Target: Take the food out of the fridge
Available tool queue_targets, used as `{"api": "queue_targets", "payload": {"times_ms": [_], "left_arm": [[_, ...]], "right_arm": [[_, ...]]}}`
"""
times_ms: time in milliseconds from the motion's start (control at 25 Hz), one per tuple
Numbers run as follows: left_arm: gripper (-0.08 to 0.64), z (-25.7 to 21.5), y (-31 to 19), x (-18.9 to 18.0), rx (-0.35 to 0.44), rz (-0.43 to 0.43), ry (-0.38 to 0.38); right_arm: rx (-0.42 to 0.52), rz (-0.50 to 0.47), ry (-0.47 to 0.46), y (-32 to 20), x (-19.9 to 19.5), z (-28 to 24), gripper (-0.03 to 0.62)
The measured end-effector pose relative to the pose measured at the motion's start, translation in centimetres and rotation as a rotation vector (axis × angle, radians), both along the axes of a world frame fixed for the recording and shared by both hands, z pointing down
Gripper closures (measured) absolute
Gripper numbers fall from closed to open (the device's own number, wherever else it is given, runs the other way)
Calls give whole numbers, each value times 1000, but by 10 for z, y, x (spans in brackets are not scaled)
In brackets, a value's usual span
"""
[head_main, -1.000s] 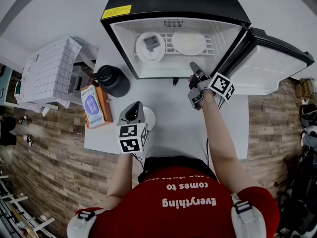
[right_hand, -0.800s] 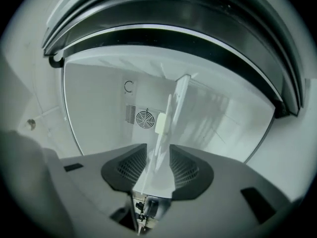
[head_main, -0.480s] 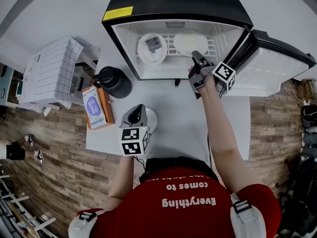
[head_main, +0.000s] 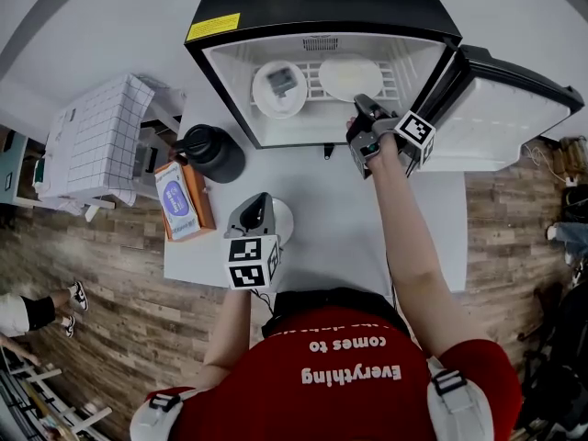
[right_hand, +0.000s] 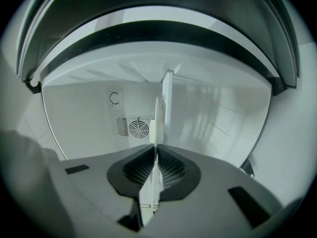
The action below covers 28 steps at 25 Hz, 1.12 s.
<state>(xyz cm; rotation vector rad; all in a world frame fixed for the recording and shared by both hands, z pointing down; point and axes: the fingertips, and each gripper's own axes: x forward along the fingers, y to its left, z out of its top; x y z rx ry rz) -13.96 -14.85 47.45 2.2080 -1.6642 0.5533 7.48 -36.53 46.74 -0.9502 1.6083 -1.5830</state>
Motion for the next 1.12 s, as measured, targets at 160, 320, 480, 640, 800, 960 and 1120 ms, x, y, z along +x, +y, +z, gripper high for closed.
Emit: {"api": "queue_targets", "payload": {"times_ms": [160,320,480,640,800,960,1120], "left_arm": [[554,3,5,-1,-6,-1,4],[554,4,7,-1,-7,2,7],[554,2,8,-1,1,3,5],[554,-1,7,0,7,4,5],[554,-3,6,1,12,9,5],[554,-2,7,3,11,13,1],[554,-2,8,5,11,15,1]], "right_arm": [[38,-17,-47,11,1,1,566],[74,-26,-56,22,4,0,568],[91,-43,-58,37,8,-2,567],[108,-70,-73,56,9,-6,567],[169,-134,-77,82,5,-15,568],[225,-211,-33,112,1,-13,568],[245,-280,-57,141,-6,-8,566]]}}
